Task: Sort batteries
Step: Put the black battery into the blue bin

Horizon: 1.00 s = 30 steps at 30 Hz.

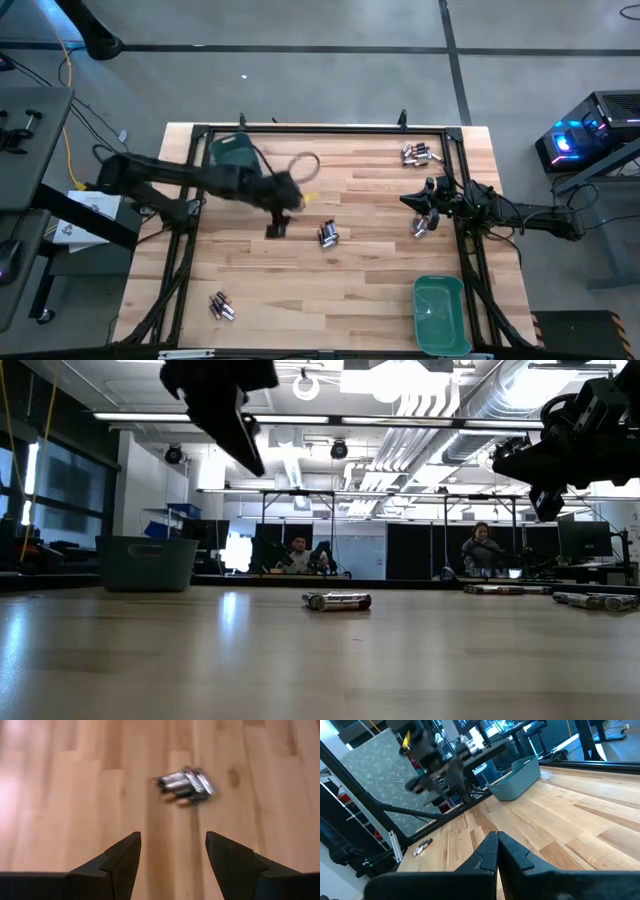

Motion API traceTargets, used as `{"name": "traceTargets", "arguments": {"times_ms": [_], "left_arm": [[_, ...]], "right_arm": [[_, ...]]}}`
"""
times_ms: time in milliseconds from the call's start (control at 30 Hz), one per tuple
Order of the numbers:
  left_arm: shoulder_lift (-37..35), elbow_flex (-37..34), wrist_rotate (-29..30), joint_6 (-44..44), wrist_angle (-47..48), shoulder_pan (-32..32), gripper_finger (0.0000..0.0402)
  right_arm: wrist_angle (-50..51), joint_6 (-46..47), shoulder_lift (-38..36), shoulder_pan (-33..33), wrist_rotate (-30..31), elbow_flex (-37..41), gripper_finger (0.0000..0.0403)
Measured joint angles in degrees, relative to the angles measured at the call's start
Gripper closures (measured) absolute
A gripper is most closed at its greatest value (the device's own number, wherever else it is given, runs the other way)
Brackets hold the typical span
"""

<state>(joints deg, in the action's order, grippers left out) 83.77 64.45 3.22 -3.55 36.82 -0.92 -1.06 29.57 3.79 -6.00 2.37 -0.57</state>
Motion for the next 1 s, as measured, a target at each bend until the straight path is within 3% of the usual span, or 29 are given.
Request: {"name": "traceTargets", "arguments": {"times_ms": [233, 467, 633, 1000], "left_arm": [[12.0, 0.1, -9.3, -2.1, -12.5, -0.5, 0.0185], [21.0, 0.0, -11.3, -2.2, -17.6, -0.1, 0.0185], [24.0, 0.0, -10.6, 11.5, -17.8, -0.3, 0.0185], [24.3, 0.0, -4.8, 54.0, -19.5, -1.8, 0.0186]], "right_arm": [[0.0, 0.0, 0.0, 0.0, 0.0, 0.0, 0.0402], [0.0, 0.0, 0.0, 0.0, 0.0, 0.0, 0.0402], [0.0, 0.0, 0.0, 0.0, 0.0, 0.0, 0.0402], [0.0, 0.0, 0.0, 0.0, 0.0, 0.0, 0.0402]]}}
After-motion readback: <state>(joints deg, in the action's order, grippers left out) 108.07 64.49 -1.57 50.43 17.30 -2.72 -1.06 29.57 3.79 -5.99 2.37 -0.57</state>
